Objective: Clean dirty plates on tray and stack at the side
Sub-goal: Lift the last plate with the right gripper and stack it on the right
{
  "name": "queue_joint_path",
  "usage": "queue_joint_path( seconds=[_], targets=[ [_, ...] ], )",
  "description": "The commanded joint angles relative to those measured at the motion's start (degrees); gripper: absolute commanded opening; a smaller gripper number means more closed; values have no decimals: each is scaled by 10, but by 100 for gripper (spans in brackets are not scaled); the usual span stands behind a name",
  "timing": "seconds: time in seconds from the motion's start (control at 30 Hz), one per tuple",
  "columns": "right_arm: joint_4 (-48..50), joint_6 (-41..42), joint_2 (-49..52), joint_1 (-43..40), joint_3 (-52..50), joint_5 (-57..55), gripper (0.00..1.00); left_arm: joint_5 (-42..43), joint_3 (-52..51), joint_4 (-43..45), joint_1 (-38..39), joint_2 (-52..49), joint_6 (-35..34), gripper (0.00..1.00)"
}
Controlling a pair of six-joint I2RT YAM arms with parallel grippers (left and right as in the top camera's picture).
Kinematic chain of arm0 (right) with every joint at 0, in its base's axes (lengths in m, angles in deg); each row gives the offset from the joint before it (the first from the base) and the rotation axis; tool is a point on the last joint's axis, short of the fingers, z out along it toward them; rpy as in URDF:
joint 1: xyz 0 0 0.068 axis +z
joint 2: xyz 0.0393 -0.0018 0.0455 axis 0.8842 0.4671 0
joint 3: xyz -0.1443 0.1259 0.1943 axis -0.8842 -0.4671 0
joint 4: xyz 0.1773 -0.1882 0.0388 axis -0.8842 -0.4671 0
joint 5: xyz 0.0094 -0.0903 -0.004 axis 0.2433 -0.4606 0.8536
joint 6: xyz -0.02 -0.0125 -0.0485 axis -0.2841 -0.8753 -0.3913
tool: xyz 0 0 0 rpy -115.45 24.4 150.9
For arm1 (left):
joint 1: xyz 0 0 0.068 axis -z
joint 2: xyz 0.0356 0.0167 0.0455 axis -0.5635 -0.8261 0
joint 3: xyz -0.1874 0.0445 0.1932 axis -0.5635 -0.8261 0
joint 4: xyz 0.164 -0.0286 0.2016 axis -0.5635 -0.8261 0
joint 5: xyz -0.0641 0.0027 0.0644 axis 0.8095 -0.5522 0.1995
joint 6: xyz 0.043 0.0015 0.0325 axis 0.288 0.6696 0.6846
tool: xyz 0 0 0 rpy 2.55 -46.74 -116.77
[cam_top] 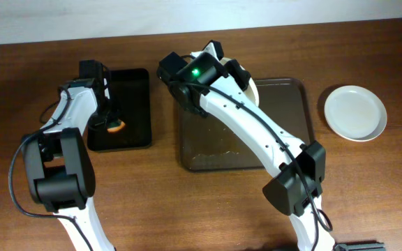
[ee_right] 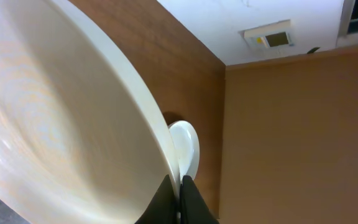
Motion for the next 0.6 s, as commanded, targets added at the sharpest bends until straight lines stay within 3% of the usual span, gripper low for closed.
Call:
queue_joint_path(
  seconds=[0.0,0.1,0.2,0.27,0.4,0.57],
  targets=[
    [24,24,-9,-54,12,131,4,21,-12,3,0,11,10,0],
    [38,23,-9,-184,12,419,4,21,-12,3,0,11,10,0],
    [15,11,-9,-358,12,555,4,21,-12,3,2,11,10,0],
    [-4,-27,-9,-520,12,628,4,21,-12,3,2,11,10,0],
    [-8,-22,-8,-772,-1,635,4,21,-12,4,2,11,9,0],
    [49,-2,-7,-924,-89,642,4,21,-12,7,5,11,9,0]
  ],
)
